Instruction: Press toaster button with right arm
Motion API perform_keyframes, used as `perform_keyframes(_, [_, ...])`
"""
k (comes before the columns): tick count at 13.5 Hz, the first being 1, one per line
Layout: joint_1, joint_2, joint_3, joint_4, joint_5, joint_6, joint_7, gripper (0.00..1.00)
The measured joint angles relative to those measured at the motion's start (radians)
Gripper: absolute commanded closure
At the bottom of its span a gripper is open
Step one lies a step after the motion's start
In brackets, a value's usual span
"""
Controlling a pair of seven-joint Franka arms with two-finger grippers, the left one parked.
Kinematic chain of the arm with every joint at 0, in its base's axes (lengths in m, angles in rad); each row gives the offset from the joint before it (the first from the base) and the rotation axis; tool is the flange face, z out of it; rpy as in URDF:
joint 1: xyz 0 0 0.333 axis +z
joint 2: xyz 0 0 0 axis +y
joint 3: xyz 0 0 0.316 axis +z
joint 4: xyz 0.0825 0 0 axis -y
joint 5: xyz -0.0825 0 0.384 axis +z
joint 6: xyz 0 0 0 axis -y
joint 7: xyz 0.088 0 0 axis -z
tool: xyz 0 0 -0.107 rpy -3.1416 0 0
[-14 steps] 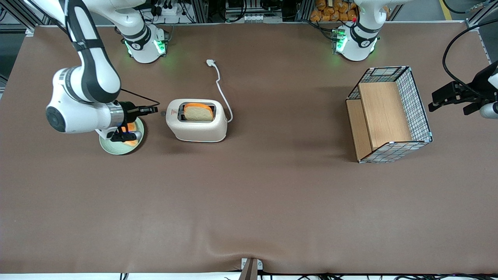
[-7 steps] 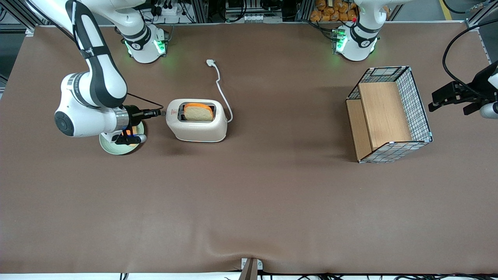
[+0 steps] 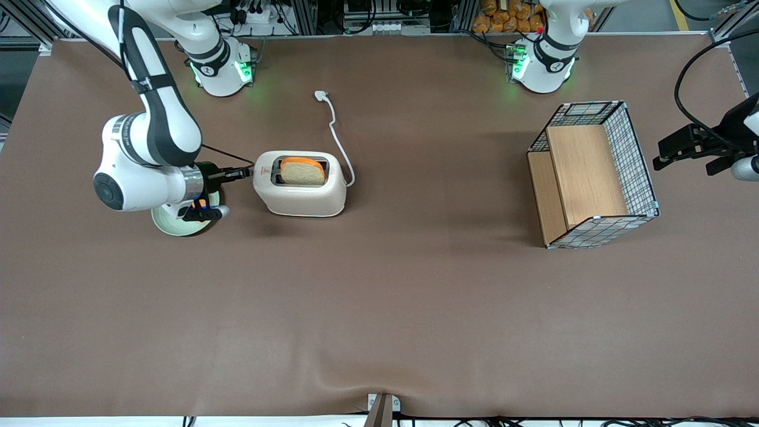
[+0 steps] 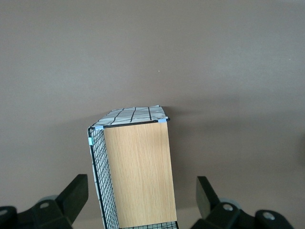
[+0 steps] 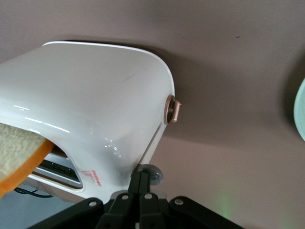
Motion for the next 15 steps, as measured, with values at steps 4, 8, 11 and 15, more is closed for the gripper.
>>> perform_keyframes(4, [0.003, 0.038, -0.006, 0.001, 0.021, 0.015, 0.0, 1.0])
perform_keyframes(8, [0.003, 0.052, -0.011, 0.003, 0.032, 0.017, 0.0, 1.0])
perform_keyframes(11, [0.003, 0.059, -0.012, 0.004, 0.035, 0.019, 0.0, 1.0])
perform_keyframes(15, [0.003, 0.072, -0.013, 0.004, 0.04, 0.027, 0.0, 1.0])
